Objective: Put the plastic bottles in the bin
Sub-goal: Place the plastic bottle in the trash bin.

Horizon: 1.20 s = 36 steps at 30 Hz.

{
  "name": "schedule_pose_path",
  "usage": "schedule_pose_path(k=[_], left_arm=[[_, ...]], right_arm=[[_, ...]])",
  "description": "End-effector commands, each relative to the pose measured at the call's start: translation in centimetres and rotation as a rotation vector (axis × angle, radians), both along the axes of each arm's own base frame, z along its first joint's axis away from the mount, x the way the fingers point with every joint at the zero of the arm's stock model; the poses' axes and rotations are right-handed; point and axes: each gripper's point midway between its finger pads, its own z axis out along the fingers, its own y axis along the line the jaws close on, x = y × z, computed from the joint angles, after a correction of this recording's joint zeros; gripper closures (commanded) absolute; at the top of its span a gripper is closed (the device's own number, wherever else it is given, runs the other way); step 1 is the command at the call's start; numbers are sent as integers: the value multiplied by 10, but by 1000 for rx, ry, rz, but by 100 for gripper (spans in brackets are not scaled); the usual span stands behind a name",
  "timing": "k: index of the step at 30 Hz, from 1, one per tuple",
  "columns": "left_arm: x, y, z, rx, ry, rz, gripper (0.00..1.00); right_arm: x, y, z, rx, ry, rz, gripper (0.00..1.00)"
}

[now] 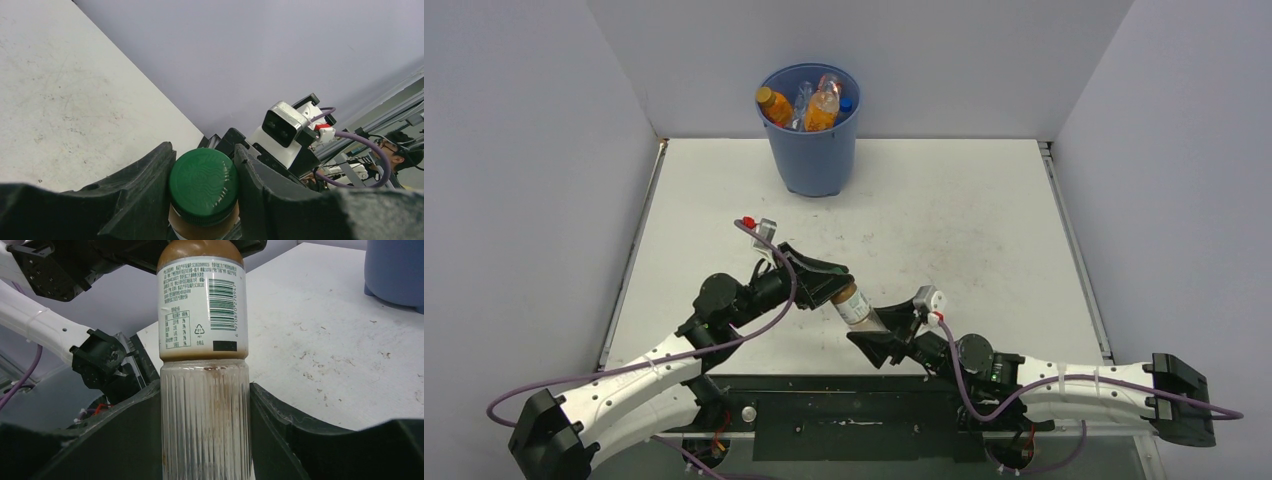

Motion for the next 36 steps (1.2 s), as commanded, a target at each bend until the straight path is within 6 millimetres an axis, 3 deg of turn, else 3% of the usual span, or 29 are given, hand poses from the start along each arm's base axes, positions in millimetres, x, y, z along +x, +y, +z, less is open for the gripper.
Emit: schedule_pose_path(k=[1, 2, 3, 7, 8, 13, 16, 19, 22, 28, 29, 30, 32, 36], left_arm=[[-8, 0, 36, -68, -92, -21, 100], [-7, 0, 37, -55, -104, -12, 100], [-4, 3, 40, -40, -122, 14, 100], [31, 35, 63, 105, -215, 281, 100], [37, 49, 90, 108, -278, 355, 100], [86, 111, 185, 137, -496, 710, 100], [124, 141, 227, 114, -567, 879, 100], [165, 163, 254, 53, -608, 992, 100], [206, 169, 264, -15, -660, 1044, 100], [262, 150, 268, -48, -892, 1071, 100], [280, 145, 258, -31, -900, 1080, 100], [285, 144, 261, -29, -927, 1095, 100], [314, 133, 242, 43, -964, 1101, 100], [350, 132, 222, 115, -983, 1189, 100]], right_arm=[[1, -1, 24, 73, -1, -16, 28], [3, 0, 24, 56, 22, -28, 1], [6, 1, 26, 40, 49, -45, 9], [0, 7, 42, -33, 54, -7, 10], [0, 5, 47, -45, 49, -7, 10], [8, -18, 74, -41, 28, -80, 10], [18, -35, 75, -12, 37, -165, 10], [27, -48, 63, -27, 53, -238, 10], [32, -53, 52, -54, 66, -276, 10], [34, -55, 40, -107, 54, -294, 10], [35, -55, 37, -117, 53, -298, 10], [36, -55, 34, -128, 51, -299, 10], [35, -54, 28, -149, 47, -295, 10], [36, -53, 19, -163, 49, -299, 10]])
